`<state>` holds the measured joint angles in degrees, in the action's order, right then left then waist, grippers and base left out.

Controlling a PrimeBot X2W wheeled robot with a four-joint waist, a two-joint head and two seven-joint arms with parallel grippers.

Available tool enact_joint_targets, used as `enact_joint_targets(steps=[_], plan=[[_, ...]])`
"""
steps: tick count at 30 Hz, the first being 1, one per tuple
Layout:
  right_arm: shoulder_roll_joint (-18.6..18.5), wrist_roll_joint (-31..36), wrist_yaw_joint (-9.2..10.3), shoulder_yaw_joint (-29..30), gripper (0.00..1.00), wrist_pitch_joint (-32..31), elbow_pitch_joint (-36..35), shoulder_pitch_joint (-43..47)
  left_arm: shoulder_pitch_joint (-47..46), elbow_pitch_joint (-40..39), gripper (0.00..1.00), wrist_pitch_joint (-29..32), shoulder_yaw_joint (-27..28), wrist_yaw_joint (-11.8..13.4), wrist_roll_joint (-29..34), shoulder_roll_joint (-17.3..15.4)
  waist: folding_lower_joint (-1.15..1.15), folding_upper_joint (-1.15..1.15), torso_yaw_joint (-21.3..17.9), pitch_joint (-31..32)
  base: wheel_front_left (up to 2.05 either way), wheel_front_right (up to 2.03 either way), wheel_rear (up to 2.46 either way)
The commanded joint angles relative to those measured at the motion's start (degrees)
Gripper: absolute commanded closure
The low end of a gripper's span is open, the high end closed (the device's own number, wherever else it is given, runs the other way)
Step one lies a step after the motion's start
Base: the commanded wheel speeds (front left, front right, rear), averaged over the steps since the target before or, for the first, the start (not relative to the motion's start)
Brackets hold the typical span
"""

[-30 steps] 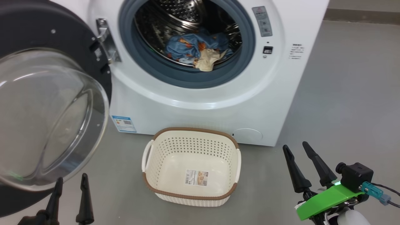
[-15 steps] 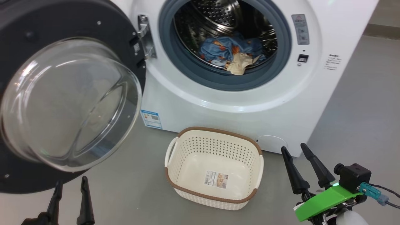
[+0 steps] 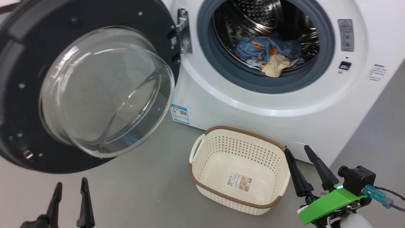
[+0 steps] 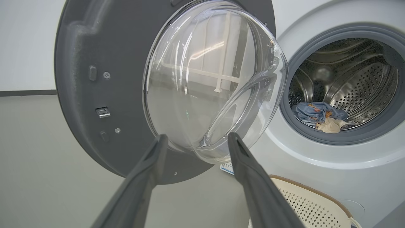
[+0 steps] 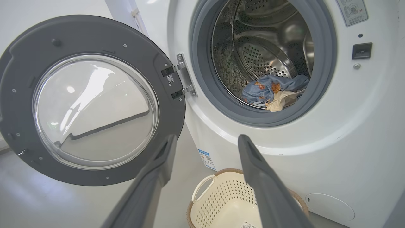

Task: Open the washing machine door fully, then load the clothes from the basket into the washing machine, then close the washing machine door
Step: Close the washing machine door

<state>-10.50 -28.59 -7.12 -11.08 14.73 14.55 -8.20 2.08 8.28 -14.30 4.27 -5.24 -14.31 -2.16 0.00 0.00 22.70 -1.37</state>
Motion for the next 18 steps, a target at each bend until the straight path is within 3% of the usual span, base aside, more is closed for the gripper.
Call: enact_joint_targets(steps=[1, 9, 18], plan=[[0.0, -0.3, -0.36, -1.4, 0.00, 0.3, -1.2, -0.7, -1.4, -1.4, 0.00, -0.7, 2.1, 0.1, -0.4, -0.8, 0.00, 0.00, 1.9, 0.2, 0.00, 0.00, 0.00], [0.4, -0.4, -0.36, -1.5, 0.00, 0.3, -1.2, -0.6, -1.2, -1.4, 0.00, -0.7, 2.6, -0.1, -0.1, -0.7, 0.00, 0.00, 4.9, 0.7, 0.00, 0.00, 0.00], [0.3, -0.5, -0.36, -1.8, 0.00, 0.3, -1.2, -0.9, -1.1, -1.2, 0.00, -0.7, 2.8, 0.1, 0.3, -0.8, 0.00, 0.00, 5.6, 0.2, 0.00, 0.00, 0.00]])
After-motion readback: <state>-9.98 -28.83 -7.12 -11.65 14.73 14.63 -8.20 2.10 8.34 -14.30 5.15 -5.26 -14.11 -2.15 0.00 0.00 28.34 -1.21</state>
